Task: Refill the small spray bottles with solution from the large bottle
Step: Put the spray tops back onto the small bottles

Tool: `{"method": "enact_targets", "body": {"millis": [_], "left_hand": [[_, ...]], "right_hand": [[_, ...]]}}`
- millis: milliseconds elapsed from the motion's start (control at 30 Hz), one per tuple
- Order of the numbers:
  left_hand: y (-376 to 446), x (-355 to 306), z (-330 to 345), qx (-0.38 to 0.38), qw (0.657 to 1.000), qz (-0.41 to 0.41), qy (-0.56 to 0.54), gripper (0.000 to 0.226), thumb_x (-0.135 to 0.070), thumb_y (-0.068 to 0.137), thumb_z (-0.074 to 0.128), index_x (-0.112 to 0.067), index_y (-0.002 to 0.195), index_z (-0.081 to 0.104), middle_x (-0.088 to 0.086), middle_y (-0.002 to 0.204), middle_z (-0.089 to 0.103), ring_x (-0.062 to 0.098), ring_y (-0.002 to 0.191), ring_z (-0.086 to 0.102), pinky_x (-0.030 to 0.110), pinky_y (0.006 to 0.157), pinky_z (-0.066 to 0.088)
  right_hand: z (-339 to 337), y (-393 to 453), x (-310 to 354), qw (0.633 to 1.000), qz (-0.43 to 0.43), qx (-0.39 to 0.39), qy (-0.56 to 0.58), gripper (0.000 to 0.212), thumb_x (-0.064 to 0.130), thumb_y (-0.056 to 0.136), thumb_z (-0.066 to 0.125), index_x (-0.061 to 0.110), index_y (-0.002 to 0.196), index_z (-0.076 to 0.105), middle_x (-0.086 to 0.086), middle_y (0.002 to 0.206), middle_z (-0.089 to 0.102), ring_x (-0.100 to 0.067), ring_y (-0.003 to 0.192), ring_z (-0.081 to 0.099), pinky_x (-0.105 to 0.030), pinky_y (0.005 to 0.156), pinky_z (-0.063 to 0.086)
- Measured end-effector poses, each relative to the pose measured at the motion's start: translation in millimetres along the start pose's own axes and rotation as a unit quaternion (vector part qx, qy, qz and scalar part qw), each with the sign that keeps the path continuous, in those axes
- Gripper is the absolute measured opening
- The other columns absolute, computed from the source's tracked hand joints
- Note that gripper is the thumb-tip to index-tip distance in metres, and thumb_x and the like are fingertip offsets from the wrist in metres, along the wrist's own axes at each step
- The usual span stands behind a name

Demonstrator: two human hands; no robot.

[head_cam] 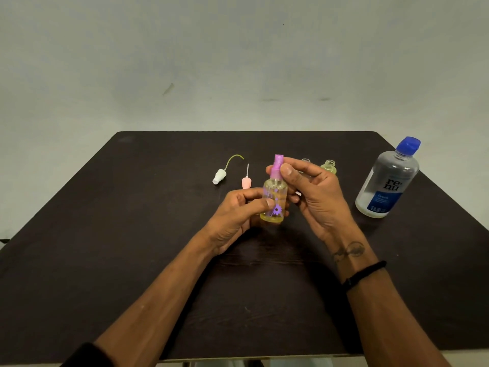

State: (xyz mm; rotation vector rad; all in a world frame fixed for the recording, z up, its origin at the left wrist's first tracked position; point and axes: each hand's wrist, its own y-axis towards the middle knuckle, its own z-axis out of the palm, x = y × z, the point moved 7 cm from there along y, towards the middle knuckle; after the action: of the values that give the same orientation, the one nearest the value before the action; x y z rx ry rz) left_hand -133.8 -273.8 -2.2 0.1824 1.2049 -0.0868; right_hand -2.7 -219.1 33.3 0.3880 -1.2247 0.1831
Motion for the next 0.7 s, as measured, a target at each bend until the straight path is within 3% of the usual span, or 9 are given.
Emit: {"method": "enact_targets", "body": {"millis": [100,167,267,467,600,700], "left_hand": [[-1,2,1,0.014,1.0,-0.019,-0.014,0.033,-0.013,0.093,0.061,0.003,0.121,0.07,0.024,0.116,0.073,0.031,0.104,0.074,0.038,0.09,0.062],[-2,1,2,0.03,0.999,-0.028,-0.019,0.035,-0.016,0.093,0.061,0.002,0.121,0.071,0.023,0.115,0.073,0.031,0.102,0.074,0.037,0.086,0.062],[-5,0,7,0.056,0.997,-0.044,-0.029,0.041,-0.026,0.086,0.066,-0.002,0.119,0.073,0.022,0.112,0.073,0.029,0.099,0.074,0.034,0.081,0.061],[-12,2,9,0.086,0.987,-0.095,-0.093,0.041,-0.027,0.084,0.064,-0.001,0.113,0.077,0.021,0.108,0.075,0.029,0.095,0.076,0.031,0.077,0.063],[-12,1,13,0.131,0.984,-0.085,-0.088,0.049,-0.03,0.087,0.078,0.001,0.124,0.071,0.021,0.115,0.073,0.03,0.105,0.075,0.033,0.087,0.063],[-8,3,8,0.106,0.991,-0.068,-0.039,0.049,-0.029,0.09,0.071,0.002,0.127,0.067,0.021,0.118,0.072,0.03,0.107,0.073,0.034,0.09,0.062]], "right_hand": [[0,1,-3,1.0,0.004,0.01,-0.003,0.045,0.029,0.081,0.079,0.007,0.119,0.075,-0.016,0.111,0.079,-0.023,0.072,0.056,-0.019,0.049,0.044],[2,2,-5,0.999,0.017,0.032,0.0,0.049,0.033,0.079,0.08,0.008,0.121,0.074,-0.016,0.115,0.078,-0.017,0.068,0.051,-0.018,0.048,0.043],[4,0,-6,0.996,0.041,0.08,0.023,0.041,0.027,0.089,0.072,0.007,0.125,0.071,-0.016,0.124,0.076,-0.003,0.055,0.043,-0.015,0.048,0.038],[11,-6,-6,0.985,0.055,0.158,0.048,0.035,0.018,0.095,0.064,0.011,0.128,0.071,-0.013,0.132,0.073,-0.001,0.05,0.04,-0.013,0.05,0.038],[6,-5,-6,0.984,0.069,0.139,0.082,0.031,0.014,0.093,0.064,0.012,0.121,0.075,-0.01,0.121,0.077,-0.001,0.047,0.041,-0.015,0.054,0.047],[0,-4,-6,0.989,0.066,0.115,0.067,0.032,0.014,0.089,0.067,0.011,0.119,0.076,-0.012,0.117,0.078,-0.001,0.045,0.042,-0.015,0.053,0.045]]}}
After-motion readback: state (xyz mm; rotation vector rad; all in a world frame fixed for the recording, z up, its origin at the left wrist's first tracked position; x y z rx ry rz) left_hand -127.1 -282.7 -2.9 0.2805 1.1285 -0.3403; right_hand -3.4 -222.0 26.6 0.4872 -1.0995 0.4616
